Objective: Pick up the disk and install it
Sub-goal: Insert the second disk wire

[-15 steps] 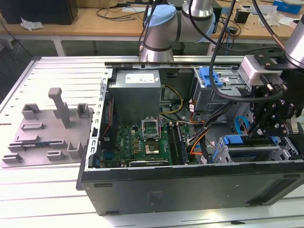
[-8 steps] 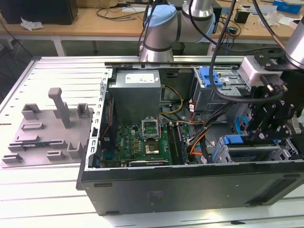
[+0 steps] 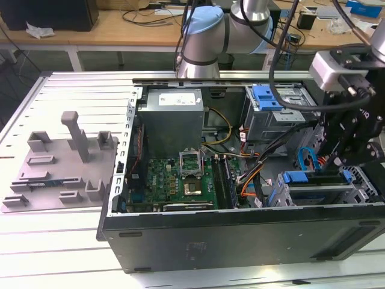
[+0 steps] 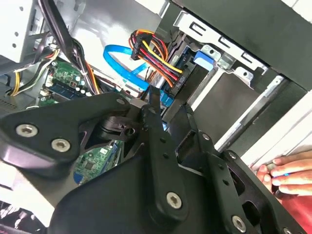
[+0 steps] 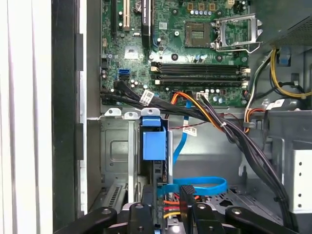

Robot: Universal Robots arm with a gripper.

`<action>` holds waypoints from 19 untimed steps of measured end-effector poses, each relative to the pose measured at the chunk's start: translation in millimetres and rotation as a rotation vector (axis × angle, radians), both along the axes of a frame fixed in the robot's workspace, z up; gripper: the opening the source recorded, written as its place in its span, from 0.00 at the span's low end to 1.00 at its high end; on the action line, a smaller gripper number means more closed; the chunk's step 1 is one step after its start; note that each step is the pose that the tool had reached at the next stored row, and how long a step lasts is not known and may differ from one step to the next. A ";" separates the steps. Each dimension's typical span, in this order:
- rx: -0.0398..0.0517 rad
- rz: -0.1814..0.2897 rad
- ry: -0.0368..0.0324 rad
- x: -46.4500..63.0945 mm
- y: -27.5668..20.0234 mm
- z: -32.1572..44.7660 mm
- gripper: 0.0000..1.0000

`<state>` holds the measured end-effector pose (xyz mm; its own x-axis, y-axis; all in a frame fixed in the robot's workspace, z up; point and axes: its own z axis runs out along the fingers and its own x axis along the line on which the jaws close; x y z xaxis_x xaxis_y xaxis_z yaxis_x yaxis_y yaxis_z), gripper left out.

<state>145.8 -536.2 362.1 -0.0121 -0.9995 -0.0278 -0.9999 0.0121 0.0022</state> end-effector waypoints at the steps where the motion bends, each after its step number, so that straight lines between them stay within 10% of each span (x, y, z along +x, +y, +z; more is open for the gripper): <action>1: -0.0017 0.000 -0.0019 -0.3 1.3 2.2 0.36; 8: -0.0223 0.000 -0.0195 -6.9 11.5 10.8 0.35; 15: -0.0464 0.000 -0.0453 -18.2 21.9 12.7 0.11; 19: -0.0467 0.000 -0.0459 -18.4 22.1 12.8 0.11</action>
